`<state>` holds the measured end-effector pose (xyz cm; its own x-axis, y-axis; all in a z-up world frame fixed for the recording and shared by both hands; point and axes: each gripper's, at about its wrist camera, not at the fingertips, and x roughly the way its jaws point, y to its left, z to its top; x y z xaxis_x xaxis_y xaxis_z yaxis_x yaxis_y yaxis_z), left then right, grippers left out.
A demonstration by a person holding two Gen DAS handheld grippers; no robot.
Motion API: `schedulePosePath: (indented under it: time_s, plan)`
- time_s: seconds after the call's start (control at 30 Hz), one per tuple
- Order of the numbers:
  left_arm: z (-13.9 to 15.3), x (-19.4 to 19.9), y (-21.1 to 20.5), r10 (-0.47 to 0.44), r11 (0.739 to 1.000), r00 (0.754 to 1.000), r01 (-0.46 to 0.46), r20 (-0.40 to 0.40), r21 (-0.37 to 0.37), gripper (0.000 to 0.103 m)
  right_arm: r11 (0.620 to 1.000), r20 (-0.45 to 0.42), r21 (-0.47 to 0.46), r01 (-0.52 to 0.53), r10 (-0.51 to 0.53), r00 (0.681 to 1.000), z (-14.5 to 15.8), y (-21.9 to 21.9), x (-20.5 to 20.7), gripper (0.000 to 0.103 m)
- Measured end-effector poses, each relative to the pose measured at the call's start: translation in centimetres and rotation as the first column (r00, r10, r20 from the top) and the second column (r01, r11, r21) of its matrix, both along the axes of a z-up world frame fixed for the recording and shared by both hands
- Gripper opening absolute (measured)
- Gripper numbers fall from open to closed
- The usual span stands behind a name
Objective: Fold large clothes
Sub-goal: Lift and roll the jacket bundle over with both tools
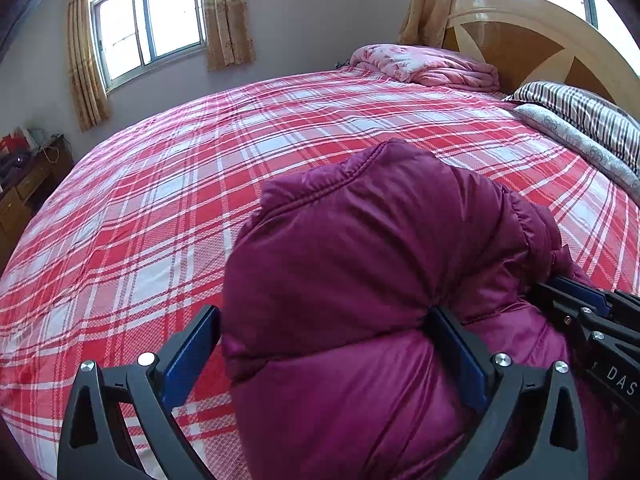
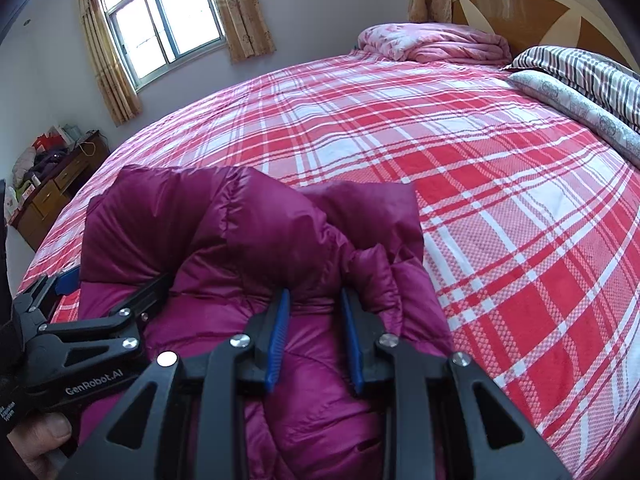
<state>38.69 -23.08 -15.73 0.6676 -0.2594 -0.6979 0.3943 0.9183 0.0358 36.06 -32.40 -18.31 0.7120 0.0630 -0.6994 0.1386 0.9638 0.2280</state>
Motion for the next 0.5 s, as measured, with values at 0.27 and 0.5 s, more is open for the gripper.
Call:
schedulePosePath:
  time_s: [0.27, 0.5]
  plan:
    - [2.9, -3.9, 7.5, -0.01, 0.962, 0.998, -0.009, -0.068, -0.273, 0.102, 0.995, 0.084, 0.09, 0.051, -0.059, 0.995, 1.9, -4.2, -5.9, 0.101]
    - [-0.1, -4.6, 6.7, -0.032, 0.951, 0.989, -0.014, -0.144, -0.309, 0.102, 0.985, 0.029, 0.168, -0.031, 0.027, 0.999, 0.0, -4.4, -5.0, 0.089]
